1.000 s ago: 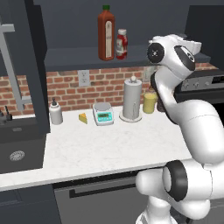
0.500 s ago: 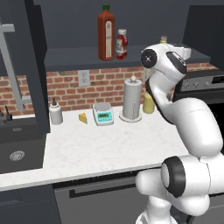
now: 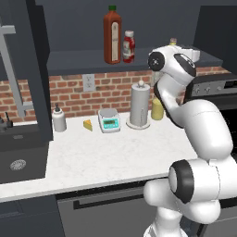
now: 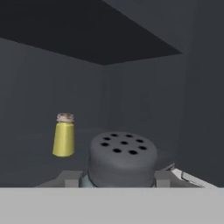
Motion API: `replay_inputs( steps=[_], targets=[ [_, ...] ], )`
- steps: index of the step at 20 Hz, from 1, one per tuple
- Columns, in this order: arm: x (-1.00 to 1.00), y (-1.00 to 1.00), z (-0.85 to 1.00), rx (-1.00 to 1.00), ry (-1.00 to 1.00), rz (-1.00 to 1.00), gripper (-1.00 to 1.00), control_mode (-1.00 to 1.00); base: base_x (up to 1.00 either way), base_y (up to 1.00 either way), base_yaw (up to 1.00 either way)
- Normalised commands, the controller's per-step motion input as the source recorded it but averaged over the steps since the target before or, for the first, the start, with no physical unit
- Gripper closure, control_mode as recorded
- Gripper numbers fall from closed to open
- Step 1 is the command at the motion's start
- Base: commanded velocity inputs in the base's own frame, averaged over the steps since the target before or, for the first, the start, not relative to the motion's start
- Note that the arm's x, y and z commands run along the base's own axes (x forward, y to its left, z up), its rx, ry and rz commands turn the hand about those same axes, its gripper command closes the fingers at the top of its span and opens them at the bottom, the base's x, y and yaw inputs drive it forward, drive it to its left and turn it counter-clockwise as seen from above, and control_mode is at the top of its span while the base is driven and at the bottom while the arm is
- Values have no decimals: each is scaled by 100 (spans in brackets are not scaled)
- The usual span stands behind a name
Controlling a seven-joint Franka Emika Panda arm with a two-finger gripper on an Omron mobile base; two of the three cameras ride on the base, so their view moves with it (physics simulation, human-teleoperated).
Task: Put the shaker and condiment bottle from the counter next to their counterparts in the cabinet.
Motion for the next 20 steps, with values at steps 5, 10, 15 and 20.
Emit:
replay_inputs(
  steps=[5,10,15,20],
  targets=[
    [37,0,0,0,0,0,100,-100,0,0,0],
    [26,-2,-1,1,0,1,100,-100,0,0,0],
    [14,-14,-6,1,-3,4,100,-100,0,0,0],
    [13,-22,-10,1,-6,6,100,-100,0,0,0]
  ],
)
